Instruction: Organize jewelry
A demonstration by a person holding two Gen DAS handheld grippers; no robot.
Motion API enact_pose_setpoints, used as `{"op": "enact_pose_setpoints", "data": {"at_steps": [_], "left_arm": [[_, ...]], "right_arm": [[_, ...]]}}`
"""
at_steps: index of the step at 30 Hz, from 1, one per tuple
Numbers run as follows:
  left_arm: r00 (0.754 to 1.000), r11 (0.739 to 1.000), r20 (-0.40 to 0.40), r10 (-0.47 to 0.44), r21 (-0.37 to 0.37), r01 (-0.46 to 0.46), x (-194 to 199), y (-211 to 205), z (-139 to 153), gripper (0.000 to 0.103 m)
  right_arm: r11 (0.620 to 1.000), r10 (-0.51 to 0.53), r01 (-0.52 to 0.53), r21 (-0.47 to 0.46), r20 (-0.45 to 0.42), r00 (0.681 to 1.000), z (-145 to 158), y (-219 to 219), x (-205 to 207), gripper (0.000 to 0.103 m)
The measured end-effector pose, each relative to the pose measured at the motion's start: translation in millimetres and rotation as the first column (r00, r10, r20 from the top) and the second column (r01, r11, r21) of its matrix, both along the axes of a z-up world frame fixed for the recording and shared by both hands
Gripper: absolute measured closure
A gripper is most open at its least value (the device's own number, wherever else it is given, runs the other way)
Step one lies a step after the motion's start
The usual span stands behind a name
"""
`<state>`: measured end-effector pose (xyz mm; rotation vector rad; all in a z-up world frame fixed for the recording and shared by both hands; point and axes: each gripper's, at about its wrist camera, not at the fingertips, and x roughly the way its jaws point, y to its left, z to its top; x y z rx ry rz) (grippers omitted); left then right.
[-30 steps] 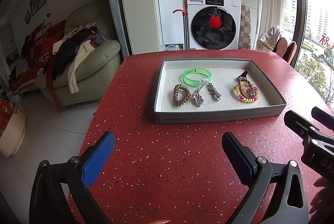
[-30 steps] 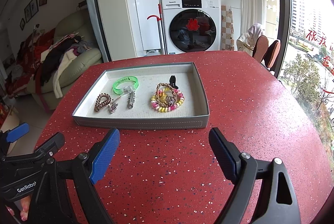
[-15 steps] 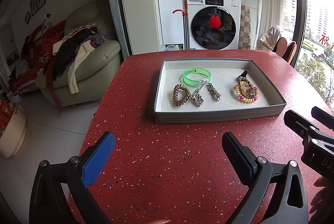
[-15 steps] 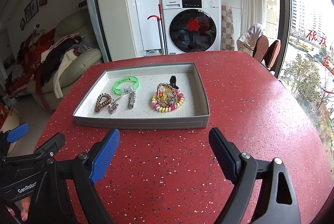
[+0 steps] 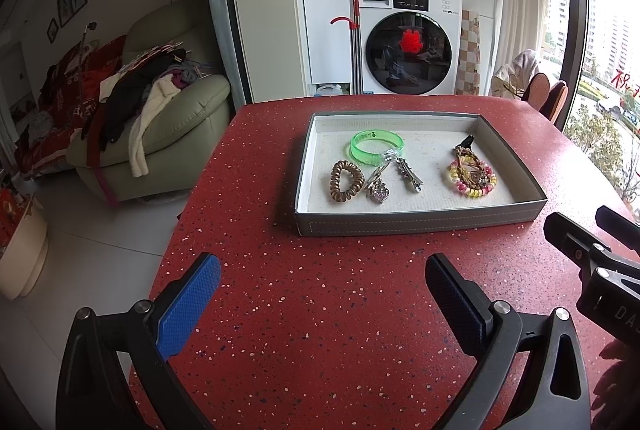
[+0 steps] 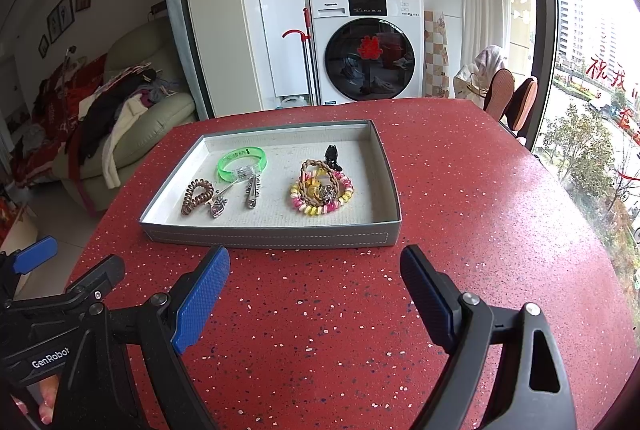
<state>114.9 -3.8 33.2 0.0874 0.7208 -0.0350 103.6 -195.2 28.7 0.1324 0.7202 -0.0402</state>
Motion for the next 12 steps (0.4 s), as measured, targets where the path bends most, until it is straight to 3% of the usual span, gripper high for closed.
{"op": "enact_pose_setpoints", "data": {"at_steps": [12], "left_arm": [[1.000, 1.000, -0.001, 0.008, -0.008, -0.008, 0.7, 3.4, 1.0, 0.000]], "right_arm": [[1.000, -0.002, 0.002, 0.000, 0.001, 1.000, -0.3, -0.5, -0.6, 0.014]]}}
